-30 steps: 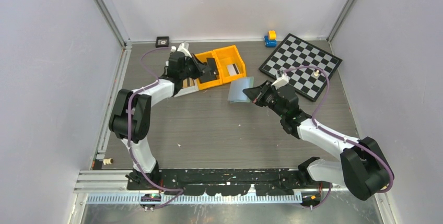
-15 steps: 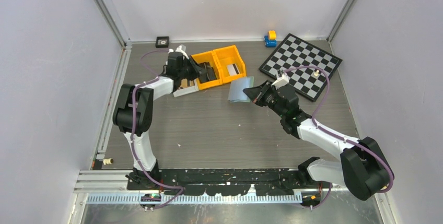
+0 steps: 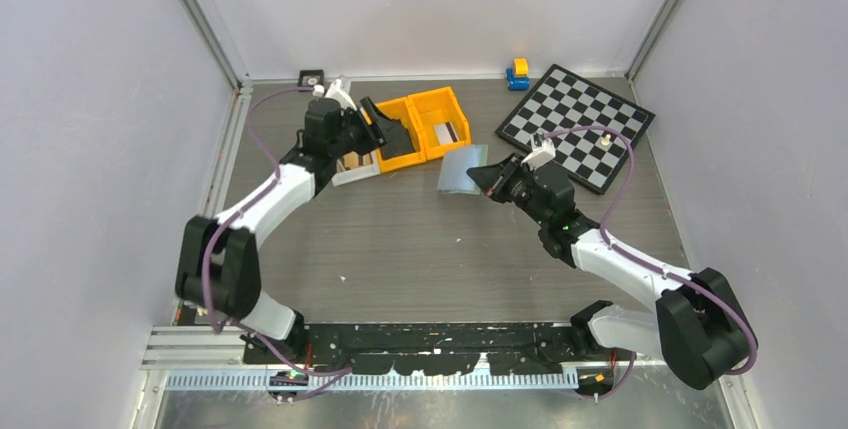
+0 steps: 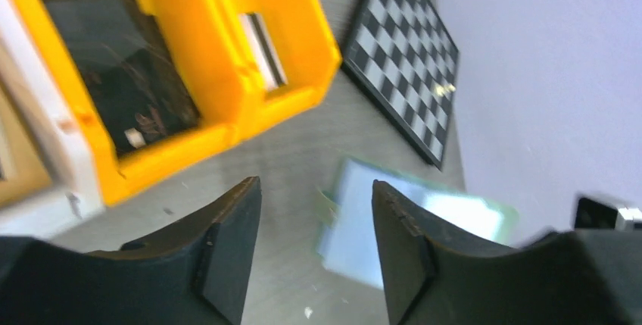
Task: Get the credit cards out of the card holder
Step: Place the card holder at the center of the board.
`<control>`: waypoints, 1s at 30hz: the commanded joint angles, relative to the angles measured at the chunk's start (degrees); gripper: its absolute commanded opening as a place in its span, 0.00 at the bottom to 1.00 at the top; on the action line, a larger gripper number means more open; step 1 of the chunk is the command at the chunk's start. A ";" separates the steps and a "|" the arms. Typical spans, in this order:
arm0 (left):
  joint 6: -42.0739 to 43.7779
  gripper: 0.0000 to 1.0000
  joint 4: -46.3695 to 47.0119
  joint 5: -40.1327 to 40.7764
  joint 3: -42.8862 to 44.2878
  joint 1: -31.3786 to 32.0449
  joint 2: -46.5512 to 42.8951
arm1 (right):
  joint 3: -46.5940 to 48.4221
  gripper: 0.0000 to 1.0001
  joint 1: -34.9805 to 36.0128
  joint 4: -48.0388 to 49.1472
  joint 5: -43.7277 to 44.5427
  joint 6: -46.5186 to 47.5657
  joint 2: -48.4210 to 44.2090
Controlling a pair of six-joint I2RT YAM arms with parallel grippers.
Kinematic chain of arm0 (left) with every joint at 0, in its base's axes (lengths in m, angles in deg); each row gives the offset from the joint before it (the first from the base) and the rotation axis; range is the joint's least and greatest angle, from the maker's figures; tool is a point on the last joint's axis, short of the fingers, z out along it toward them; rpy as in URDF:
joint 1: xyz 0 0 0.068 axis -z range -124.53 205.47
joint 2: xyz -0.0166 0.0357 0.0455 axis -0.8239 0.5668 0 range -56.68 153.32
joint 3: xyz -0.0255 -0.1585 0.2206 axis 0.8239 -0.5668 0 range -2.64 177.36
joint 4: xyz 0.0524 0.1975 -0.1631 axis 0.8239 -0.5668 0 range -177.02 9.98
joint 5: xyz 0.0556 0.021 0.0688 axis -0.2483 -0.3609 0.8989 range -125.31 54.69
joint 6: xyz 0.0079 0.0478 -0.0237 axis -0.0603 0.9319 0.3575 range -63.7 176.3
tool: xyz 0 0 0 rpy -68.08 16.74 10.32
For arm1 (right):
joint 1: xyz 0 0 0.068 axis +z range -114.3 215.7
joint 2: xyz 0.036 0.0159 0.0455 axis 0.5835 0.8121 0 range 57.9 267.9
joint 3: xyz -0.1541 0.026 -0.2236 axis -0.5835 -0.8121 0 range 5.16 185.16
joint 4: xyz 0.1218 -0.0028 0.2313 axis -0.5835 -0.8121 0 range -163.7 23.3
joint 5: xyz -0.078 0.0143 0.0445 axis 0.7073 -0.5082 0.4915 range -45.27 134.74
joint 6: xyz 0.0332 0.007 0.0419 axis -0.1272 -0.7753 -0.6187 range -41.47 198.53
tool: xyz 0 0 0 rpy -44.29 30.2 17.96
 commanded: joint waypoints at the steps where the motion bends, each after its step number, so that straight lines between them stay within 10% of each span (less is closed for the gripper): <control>1: 2.83 0.62 -3.44 1.63 -6.84 4.71 -11.24 | 0.56 0.00 -0.15 2.89 0.30 1.14 -2.94; 6: 4.86 0.99 -5.30 6.21 -16.57 5.46 -22.65 | 0.52 0.00 -0.13 3.65 -1.29 0.31 -3.18; 9: 3.48 1.00 -4.04 11.47 -21.67 5.55 -28.86 | 0.23 0.01 -0.19 5.05 -2.03 0.04 -2.70; 15: -7.51 1.00 29.38 8.57 -38.94 4.52 -29.79 | 0.72 0.01 -0.13 7.28 -5.40 -1.04 -1.96; 20: -8.56 0.96 26.77 -1.73 -32.77 4.50 -21.52 | 0.66 0.01 -0.20 12.09 -10.45 -2.54 -2.47; 30: -16.66 0.95 57.09 -12.89 -35.77 5.46 -11.24 | -0.07 0.00 -0.24 22.23 -17.74 -6.98 -2.00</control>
